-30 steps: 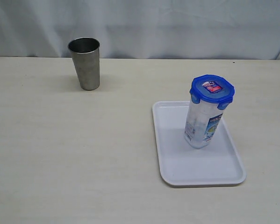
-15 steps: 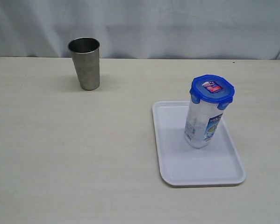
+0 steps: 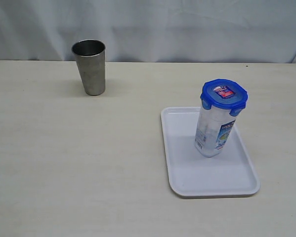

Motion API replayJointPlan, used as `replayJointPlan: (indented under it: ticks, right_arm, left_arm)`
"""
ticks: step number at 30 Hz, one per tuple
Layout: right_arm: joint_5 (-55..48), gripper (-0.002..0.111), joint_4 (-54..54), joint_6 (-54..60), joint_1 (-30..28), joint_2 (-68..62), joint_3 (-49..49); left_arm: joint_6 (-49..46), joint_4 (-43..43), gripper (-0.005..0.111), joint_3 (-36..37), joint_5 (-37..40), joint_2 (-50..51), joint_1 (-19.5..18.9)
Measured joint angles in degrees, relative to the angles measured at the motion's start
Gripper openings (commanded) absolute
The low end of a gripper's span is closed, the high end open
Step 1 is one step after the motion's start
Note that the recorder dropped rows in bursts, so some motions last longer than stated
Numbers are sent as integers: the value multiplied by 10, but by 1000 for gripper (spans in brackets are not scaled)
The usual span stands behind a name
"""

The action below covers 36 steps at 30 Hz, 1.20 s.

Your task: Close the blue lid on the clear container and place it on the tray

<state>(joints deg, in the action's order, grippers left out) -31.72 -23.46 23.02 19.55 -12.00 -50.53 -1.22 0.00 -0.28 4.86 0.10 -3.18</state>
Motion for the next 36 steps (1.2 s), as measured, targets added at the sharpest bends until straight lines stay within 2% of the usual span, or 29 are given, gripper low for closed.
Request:
replayJointPlan:
  ticks: [6, 12, 20, 36]
  right_arm:
    - [0, 5, 0, 0, 0, 0, 0]
    - [0, 5, 0, 0, 0, 0, 0]
    - [0, 5, 0, 0, 0, 0, 0]
    - [0, 5, 0, 0, 0, 0, 0]
  left_arm:
    - [0, 0, 0, 1, 36, 0, 0]
    - [0, 20, 0, 1, 117, 0, 0]
    - [-32, 24, 0, 1, 126, 0, 0]
    - [-33, 24, 0, 1, 127, 0, 0]
